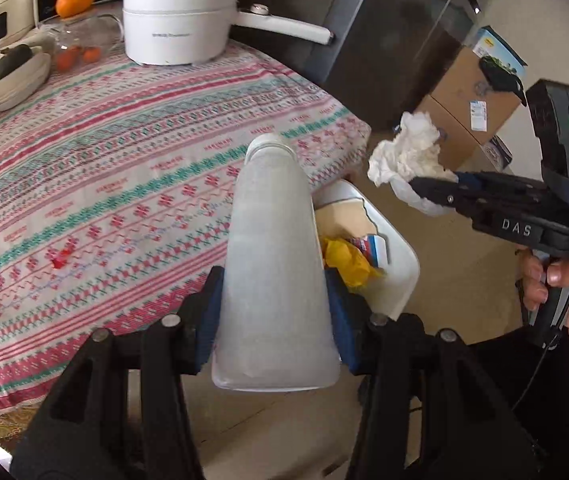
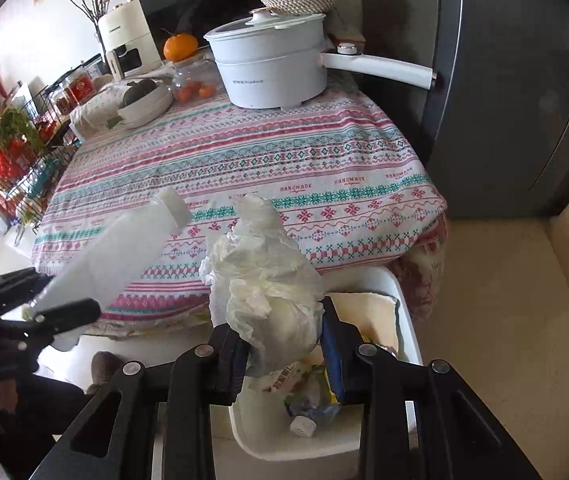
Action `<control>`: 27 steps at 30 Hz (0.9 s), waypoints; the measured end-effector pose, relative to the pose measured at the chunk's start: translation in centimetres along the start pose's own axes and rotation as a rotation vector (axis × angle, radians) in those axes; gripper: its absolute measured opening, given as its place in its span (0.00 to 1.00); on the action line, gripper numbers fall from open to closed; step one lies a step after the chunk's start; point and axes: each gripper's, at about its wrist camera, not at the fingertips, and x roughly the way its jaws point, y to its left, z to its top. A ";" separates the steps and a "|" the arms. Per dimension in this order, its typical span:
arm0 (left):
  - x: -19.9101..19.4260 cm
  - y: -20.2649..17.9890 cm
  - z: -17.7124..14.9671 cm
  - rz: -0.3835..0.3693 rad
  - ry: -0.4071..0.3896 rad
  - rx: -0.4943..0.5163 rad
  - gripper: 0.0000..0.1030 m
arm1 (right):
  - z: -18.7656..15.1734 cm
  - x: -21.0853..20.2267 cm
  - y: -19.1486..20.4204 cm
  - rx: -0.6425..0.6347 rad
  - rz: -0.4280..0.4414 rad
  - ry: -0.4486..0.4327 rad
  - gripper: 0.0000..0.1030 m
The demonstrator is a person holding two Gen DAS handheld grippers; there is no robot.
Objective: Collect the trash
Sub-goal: 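Carry bottle and tissue over the bin and open both tools to drop them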
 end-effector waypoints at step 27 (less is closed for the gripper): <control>5.9 -7.9 0.2 0.020 0.052 0.236 0.73 | -4.1 -1.0 -6.8 0.109 -0.094 0.067 0.35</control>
